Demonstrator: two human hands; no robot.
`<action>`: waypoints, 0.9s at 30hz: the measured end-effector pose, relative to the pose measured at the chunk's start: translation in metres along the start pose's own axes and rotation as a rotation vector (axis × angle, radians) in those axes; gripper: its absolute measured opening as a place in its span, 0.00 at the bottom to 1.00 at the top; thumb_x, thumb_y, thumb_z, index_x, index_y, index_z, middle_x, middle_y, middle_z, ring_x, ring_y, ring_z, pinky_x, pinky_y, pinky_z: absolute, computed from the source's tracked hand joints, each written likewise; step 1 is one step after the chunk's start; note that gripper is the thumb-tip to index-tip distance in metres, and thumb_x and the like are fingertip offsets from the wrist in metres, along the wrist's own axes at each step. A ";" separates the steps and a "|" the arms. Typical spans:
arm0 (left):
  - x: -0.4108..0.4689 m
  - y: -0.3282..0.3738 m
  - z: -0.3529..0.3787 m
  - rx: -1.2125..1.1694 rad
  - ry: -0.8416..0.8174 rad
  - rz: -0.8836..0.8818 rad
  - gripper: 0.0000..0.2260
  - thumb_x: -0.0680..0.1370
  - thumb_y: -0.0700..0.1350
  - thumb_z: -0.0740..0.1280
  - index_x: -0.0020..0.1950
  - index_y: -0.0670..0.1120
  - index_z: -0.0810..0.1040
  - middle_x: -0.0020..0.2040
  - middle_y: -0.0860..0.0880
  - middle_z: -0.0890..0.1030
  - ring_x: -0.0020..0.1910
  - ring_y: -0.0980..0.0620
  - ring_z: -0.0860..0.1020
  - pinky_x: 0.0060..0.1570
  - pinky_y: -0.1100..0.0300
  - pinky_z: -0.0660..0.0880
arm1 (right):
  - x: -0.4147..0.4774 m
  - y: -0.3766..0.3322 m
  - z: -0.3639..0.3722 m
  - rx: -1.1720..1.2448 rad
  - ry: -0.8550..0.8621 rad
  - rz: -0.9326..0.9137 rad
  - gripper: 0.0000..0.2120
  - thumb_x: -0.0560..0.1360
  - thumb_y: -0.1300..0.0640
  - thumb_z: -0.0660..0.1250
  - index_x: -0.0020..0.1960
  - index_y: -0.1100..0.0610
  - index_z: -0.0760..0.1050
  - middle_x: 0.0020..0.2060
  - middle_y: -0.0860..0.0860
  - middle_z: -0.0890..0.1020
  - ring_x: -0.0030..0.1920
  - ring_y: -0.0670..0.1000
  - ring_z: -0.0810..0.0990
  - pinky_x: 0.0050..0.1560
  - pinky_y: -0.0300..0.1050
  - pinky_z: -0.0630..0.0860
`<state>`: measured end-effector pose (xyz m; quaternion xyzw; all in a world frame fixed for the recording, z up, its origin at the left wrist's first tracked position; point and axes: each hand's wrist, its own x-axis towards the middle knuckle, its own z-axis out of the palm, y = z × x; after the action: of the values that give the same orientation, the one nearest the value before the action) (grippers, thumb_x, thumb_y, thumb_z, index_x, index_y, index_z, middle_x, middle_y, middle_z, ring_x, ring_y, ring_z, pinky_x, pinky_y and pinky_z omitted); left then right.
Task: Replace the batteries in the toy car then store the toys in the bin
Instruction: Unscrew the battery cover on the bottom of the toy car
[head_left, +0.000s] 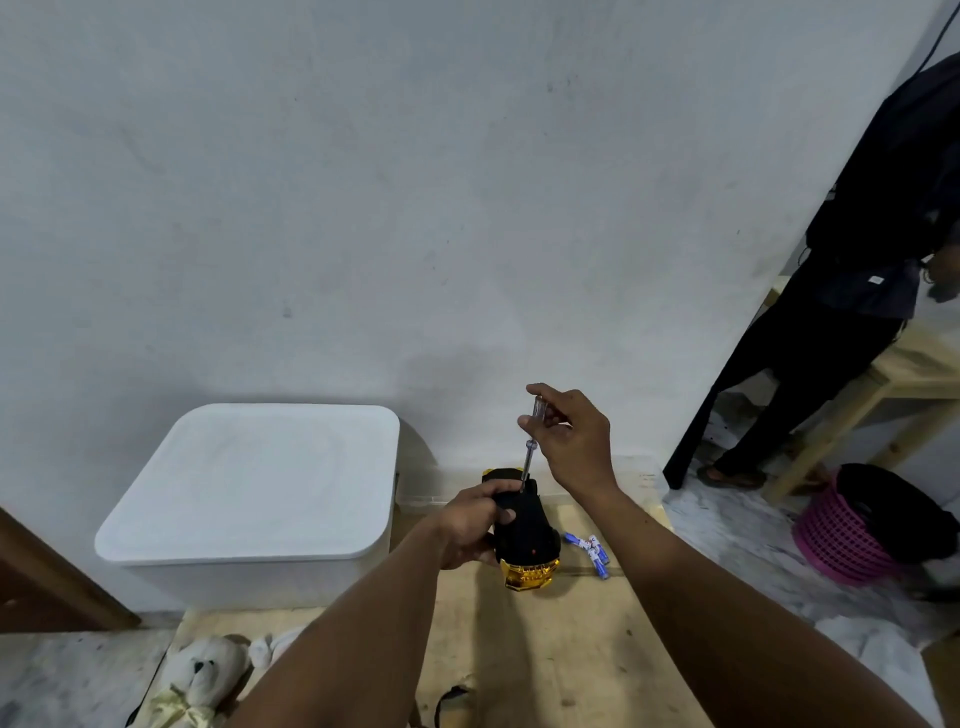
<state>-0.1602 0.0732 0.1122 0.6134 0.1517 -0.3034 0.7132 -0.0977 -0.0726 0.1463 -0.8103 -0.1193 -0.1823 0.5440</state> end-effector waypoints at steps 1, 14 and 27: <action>0.000 0.000 0.000 -0.005 -0.002 -0.002 0.20 0.81 0.32 0.57 0.65 0.53 0.75 0.61 0.45 0.75 0.54 0.41 0.78 0.34 0.53 0.81 | 0.000 0.000 0.000 -0.019 -0.007 -0.008 0.18 0.71 0.64 0.75 0.59 0.49 0.82 0.44 0.51 0.80 0.42 0.46 0.80 0.45 0.34 0.76; -0.001 0.003 0.001 -0.028 -0.014 0.030 0.20 0.81 0.32 0.58 0.64 0.53 0.76 0.62 0.44 0.76 0.49 0.43 0.79 0.29 0.56 0.79 | -0.002 -0.005 0.003 -0.028 -0.046 -0.069 0.17 0.75 0.63 0.71 0.61 0.51 0.80 0.44 0.51 0.80 0.42 0.47 0.80 0.41 0.33 0.76; -0.004 0.004 -0.004 -0.023 0.012 0.034 0.20 0.80 0.32 0.58 0.67 0.51 0.75 0.64 0.42 0.75 0.52 0.41 0.78 0.27 0.57 0.78 | -0.008 -0.008 0.000 0.027 -0.051 0.000 0.18 0.75 0.60 0.72 0.61 0.46 0.74 0.43 0.47 0.84 0.41 0.48 0.84 0.42 0.42 0.82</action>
<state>-0.1604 0.0779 0.1164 0.6096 0.1491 -0.2857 0.7243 -0.1077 -0.0698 0.1501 -0.8072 -0.1358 -0.1598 0.5517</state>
